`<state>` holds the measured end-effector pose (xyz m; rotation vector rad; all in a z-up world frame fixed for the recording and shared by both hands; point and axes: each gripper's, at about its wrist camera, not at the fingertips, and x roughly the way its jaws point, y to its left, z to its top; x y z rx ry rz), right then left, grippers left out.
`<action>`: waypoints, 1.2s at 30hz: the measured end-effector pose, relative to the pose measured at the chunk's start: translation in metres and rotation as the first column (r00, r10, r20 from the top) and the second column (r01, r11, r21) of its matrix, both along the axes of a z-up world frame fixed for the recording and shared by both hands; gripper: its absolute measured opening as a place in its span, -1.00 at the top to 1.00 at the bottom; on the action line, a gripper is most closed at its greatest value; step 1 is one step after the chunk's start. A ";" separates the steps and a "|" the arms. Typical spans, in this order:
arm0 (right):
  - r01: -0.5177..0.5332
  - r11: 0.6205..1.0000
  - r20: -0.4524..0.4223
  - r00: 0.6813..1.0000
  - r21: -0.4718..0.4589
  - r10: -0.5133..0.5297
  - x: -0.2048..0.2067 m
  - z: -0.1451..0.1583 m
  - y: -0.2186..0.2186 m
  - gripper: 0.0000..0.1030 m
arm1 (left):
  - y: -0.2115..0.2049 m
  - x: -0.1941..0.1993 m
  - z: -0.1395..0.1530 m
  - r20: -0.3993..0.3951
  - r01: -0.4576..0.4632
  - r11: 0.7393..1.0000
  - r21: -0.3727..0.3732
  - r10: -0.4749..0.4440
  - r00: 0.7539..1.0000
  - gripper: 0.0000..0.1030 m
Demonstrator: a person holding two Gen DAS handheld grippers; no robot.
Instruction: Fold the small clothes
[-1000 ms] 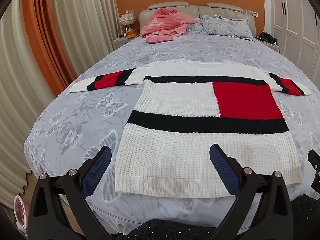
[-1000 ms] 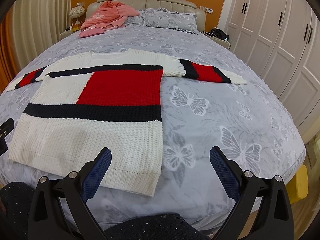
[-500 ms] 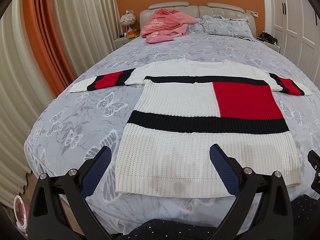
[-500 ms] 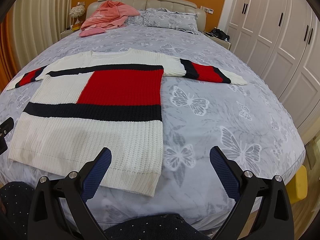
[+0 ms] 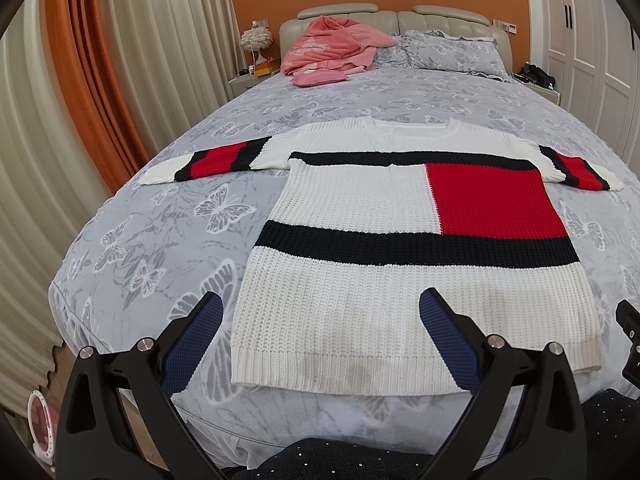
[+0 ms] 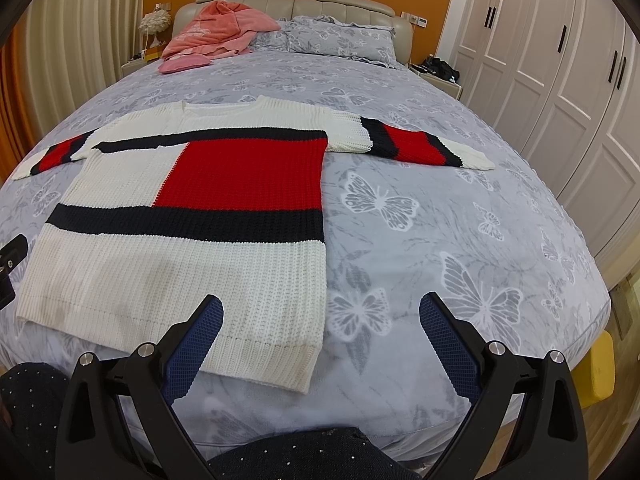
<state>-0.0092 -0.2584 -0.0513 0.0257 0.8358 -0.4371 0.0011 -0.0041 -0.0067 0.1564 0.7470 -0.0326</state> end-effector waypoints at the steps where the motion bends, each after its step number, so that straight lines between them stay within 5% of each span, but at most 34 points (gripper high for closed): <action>1: 0.000 1.000 -0.001 1.000 -0.001 0.000 0.000 0.000 0.000 -0.89 | 0.000 0.000 0.000 0.000 0.000 1.000 0.000 0.000 1.000 -0.87; 14: -0.002 1.000 -0.012 1.000 0.011 0.002 0.001 0.000 0.000 -0.89 | 0.002 0.000 0.000 -0.002 -0.002 1.000 0.000 0.002 1.000 -0.87; 17: -0.021 0.989 -0.013 1.000 0.144 0.024 0.006 0.007 -0.017 -0.89 | 0.011 0.003 0.008 -0.019 -0.003 0.999 -0.046 0.003 1.000 -0.87; 19: -0.016 0.964 0.035 0.999 0.266 0.007 0.008 0.019 -0.053 -0.89 | 0.024 0.008 0.018 -0.008 0.008 0.994 -0.107 -0.009 1.000 -0.89; 26: 0.171 0.921 0.035 0.980 0.350 -0.195 0.056 0.021 -0.227 -0.84 | 0.032 0.065 0.033 -0.033 -0.014 0.985 -0.175 0.009 0.999 -0.90; 36: 0.374 0.803 0.010 0.904 0.464 -0.427 0.150 -0.017 -0.439 -0.61 | -0.013 0.149 0.004 -0.082 -0.042 0.987 -0.152 0.030 0.996 -0.90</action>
